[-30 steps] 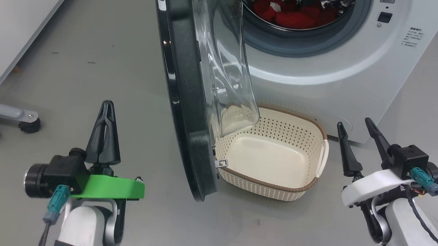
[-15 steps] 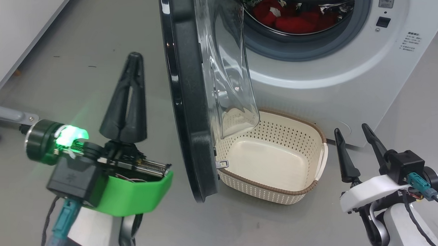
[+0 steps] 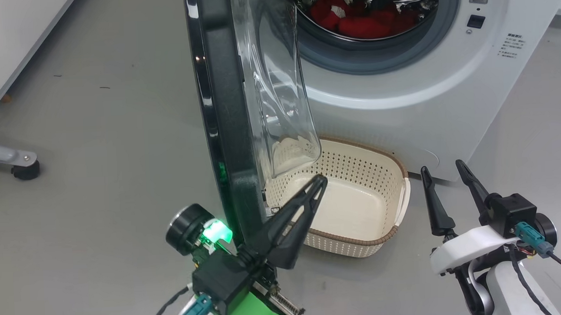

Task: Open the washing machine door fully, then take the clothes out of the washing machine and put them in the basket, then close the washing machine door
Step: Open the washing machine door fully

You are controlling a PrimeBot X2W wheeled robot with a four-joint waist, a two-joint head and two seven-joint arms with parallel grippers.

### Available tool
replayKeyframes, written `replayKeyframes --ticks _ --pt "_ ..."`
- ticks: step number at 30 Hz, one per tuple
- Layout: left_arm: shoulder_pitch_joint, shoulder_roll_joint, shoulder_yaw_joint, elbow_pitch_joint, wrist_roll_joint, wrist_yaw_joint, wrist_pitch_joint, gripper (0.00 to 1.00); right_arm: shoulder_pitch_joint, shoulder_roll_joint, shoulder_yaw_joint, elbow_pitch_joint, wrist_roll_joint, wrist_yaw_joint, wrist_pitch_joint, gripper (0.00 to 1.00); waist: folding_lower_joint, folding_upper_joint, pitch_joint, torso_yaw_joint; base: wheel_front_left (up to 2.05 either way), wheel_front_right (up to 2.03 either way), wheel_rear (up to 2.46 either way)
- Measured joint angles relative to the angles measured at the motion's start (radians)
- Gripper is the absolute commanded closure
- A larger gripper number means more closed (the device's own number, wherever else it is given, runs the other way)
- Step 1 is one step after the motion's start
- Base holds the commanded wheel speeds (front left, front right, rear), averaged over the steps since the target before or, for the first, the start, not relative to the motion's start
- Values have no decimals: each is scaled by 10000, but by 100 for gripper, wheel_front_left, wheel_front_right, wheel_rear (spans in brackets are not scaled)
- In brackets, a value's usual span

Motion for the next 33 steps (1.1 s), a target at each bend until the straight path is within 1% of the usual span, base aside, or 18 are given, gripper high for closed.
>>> replayKeyframes --ticks 5,10,20,31,33 --pt "416 25 -387 616 -230 -2 531 100 -4 17 -100 -8 -27 35 0 0 0 0 92 -113 0 0 0" --pt "733 35 -359 1218 -399 33 945 100 -9 27 -186 -4 -104 90 -2 0 0 0 165 -174 0 0 0" --pt "845 36 347 2163 -483 717 1164 100 -12 44 -221 -8 -217 173 -2 0 0 0 240 -232 0 0 0" --pt "846 35 625 2550 -637 1085 1129 100 -12 58 -299 -6 -268 207 -2 0 0 0 213 -227 0 0 0" --pt "846 35 623 2608 -677 1089 1106 100 -12 59 -326 -4 -270 253 -2 0 0 0 207 -217 0 0 0"
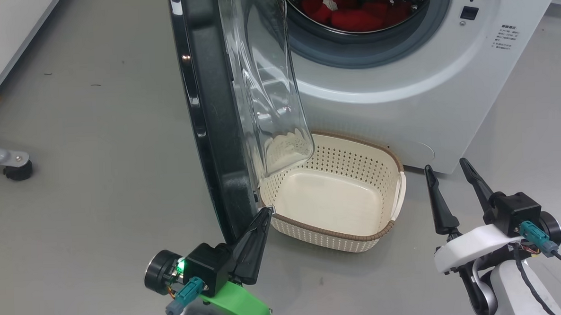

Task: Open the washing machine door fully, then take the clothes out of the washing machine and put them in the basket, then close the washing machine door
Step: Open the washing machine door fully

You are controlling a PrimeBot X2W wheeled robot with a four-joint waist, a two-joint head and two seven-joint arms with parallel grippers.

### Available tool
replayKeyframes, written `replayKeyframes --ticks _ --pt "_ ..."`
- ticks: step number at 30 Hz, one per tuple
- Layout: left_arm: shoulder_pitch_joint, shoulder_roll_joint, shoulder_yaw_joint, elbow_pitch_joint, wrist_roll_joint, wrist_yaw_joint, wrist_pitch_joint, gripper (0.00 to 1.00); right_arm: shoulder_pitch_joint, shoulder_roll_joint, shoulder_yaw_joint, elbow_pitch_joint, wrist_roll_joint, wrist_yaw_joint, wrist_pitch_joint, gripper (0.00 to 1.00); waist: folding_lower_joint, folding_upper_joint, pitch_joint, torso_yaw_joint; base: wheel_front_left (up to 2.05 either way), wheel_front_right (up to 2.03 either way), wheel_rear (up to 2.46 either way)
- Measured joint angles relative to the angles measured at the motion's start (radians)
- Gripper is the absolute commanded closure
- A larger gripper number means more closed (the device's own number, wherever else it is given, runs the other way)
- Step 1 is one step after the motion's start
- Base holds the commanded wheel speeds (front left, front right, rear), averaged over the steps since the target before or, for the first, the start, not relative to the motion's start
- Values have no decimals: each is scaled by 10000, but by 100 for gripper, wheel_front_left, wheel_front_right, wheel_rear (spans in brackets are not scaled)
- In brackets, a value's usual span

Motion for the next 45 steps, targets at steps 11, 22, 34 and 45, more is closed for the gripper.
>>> replayKeyframes --ticks 11,22,34,45 --pt "15 -23 52 150 -157 247 -146 100 1 27 -186 -40 -48 10 0 0 0 0 42 157 0 0 0" --pt "41 -54 566 353 -169 531 -391 100 1 42 -247 -40 -130 88 0 0 0 0 158 386 0 0 0" --pt "255 33 1845 539 -343 842 -784 100 -12 44 -284 -150 -174 96 0 0 0 0 336 484 0 0 0" --pt "210 299 3131 965 -489 941 -1080 100 -58 44 -353 -203 -280 176 0 0 0 0 616 425 0 0 0"
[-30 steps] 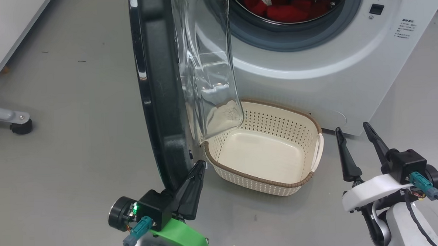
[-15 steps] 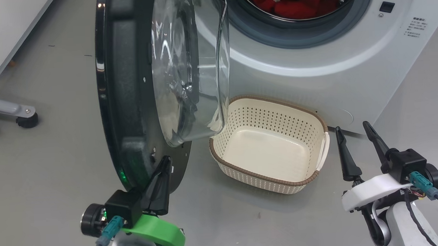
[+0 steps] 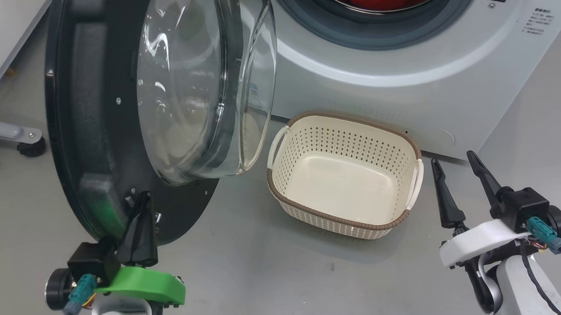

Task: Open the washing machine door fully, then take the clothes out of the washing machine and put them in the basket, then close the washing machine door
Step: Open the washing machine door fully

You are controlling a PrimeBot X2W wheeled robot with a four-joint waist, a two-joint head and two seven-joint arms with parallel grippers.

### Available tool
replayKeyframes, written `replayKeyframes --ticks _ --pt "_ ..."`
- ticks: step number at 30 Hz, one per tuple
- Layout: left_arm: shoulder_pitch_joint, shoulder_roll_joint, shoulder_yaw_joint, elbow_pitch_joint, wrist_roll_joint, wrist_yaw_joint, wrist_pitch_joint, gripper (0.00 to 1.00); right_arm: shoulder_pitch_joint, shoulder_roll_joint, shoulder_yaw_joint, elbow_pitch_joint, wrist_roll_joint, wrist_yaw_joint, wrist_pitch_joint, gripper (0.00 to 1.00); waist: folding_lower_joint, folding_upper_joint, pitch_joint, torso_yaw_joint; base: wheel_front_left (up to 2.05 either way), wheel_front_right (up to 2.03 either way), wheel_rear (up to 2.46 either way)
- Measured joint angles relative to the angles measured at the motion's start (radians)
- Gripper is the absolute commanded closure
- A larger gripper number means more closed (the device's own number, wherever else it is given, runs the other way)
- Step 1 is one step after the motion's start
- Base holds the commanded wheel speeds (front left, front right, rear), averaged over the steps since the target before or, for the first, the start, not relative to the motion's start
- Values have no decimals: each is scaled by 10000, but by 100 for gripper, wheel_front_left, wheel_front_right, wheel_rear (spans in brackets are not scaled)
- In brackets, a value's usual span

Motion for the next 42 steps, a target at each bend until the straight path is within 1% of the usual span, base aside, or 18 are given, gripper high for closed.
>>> replayKeyframes --ticks 6,9,18,22,31,34,42 --pt "-130 29 688 263 -163 8 -134 100 -16 -17 -86 -56 -75 8 0 0 0 0 138 -32 0 0 0" --pt "-339 140 869 437 -104 10 -215 100 -65 -61 -153 -77 -92 10 0 0 0 0 225 -32 0 0 0" --pt "-893 194 1753 853 -288 10 -343 100 -213 -71 -201 -155 -240 13 0 0 0 0 550 -71 0 0 0" --pt "-1204 301 2130 1168 -380 12 -347 100 -255 -107 -236 -157 -242 86 0 0 0 0 693 -86 0 0 0" --pt "-1705 623 2982 1860 -566 15 -433 100 -378 -146 -322 -163 -261 86 0 0 0 0 823 -126 0 0 0" --pt "-1865 698 3118 2073 -566 27 -435 100 -380 -151 -336 -163 -284 92 0 0 0 -1 854 -138 0 0 0" --pt "-2028 663 3160 2345 -546 56 -464 100 -416 -155 -345 -163 -322 96 0 0 0 0 914 -149 0 0 0"
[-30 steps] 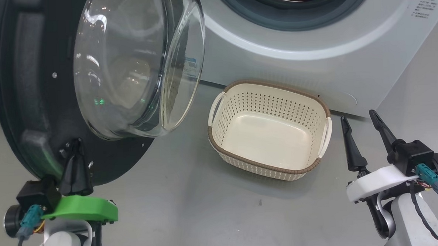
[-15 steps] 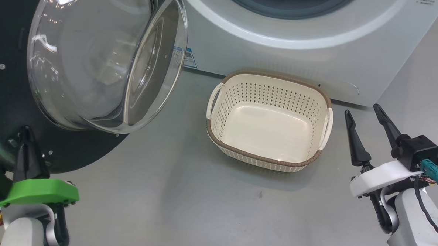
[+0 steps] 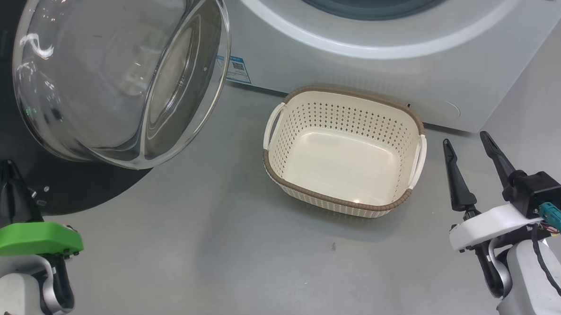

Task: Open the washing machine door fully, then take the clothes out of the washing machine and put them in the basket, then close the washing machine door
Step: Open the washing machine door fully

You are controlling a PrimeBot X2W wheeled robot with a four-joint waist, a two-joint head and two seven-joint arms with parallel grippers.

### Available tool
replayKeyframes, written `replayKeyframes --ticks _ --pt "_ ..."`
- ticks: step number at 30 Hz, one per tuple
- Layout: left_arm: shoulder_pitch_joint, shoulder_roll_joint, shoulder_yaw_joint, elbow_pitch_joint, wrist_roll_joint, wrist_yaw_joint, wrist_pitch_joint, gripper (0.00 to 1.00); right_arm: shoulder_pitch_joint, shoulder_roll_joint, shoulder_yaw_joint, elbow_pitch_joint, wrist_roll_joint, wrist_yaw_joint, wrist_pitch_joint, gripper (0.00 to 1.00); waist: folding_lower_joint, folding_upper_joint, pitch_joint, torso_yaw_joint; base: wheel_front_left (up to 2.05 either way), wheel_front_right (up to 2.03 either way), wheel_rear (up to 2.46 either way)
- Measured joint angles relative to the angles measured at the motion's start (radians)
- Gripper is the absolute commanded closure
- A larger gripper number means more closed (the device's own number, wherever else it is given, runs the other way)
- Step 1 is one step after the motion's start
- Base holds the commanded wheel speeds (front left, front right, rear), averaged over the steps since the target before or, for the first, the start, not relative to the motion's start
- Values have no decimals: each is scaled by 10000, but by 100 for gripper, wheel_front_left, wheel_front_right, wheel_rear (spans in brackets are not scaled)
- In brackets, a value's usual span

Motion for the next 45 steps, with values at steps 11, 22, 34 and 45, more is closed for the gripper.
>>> replayKeyframes --ticks 11,22,34,45 --pt "36 -445 -121 -453 453 0 0 100 -62 4 21 12 -10 19 0 0 0 0 -98 20 0 0 0" --pt "1135 -828 -581 -1302 972 -8 -2 100 -52 46 157 84 -8 38 0 0 0 0 -455 41 0 0 0" --pt "2196 -974 -1429 -1952 1143 -249 0 0 77 98 362 65 58 84 0 0 0 0 -971 -94 0 0 0" --pt "2919 -972 -2000 -2236 1151 -497 0 0 337 155 627 -157 201 86 0 0 0 0 -1279 -965 0 0 0"
